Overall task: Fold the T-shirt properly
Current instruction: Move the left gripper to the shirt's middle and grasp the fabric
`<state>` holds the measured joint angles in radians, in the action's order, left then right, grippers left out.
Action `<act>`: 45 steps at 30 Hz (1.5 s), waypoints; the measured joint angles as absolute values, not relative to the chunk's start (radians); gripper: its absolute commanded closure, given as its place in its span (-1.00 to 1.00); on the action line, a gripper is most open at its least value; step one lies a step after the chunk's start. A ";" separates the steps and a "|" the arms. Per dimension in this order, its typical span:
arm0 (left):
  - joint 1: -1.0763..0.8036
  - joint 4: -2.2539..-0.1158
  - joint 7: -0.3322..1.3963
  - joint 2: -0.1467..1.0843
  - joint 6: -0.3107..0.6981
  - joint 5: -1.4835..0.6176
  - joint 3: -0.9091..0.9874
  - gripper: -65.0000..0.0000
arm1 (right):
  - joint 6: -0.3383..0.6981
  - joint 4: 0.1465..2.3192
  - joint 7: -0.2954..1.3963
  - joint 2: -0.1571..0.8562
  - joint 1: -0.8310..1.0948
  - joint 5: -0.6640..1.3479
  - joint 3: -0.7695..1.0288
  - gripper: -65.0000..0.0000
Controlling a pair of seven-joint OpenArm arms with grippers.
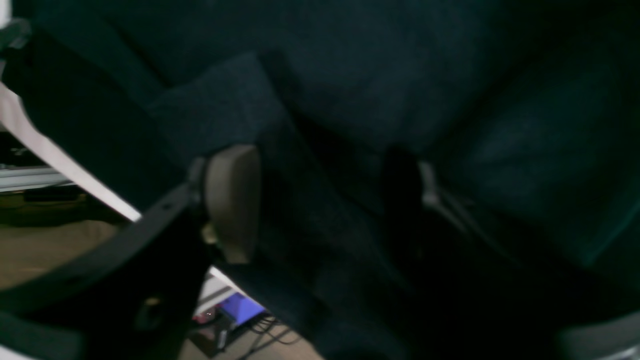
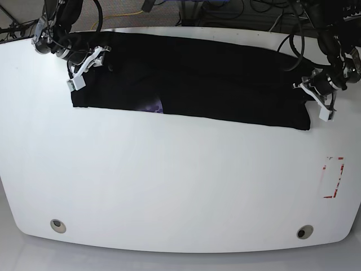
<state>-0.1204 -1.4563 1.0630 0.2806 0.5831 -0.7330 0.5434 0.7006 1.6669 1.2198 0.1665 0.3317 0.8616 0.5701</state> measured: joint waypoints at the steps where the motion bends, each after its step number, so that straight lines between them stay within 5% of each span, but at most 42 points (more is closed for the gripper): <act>1: -0.140 -1.494 1.061 0.281 0.582 -0.758 0.543 0.97 | 0.700 1.667 1.215 0.166 0.331 0.847 0.570 0.02; 12: -0.236 -1.839 1.136 0.231 0.584 -0.848 0.391 0.94 | 0.704 1.668 1.213 0.167 0.295 0.781 0.569 0.02; 38: -0.146 -1.840 1.152 -0.094 0.581 -0.501 0.040 0.80 | 0.704 1.668 1.216 0.168 0.278 0.763 0.569 0.02; 40: -0.138 -1.840 1.151 -0.094 0.581 -0.492 0.011 0.69 | 0.704 1.668 1.217 0.168 0.274 0.763 0.569 0.02; 45: -0.134 -1.840 1.145 -0.094 0.580 -0.452 -0.057 0.07 | 0.704 1.668 1.227 0.169 0.271 0.762 0.569 0.02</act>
<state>-0.1337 -1.8400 1.1446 -0.0937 0.5804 -0.4519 -0.0566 0.7036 1.6676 1.2266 0.1688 0.2707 0.7620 0.5694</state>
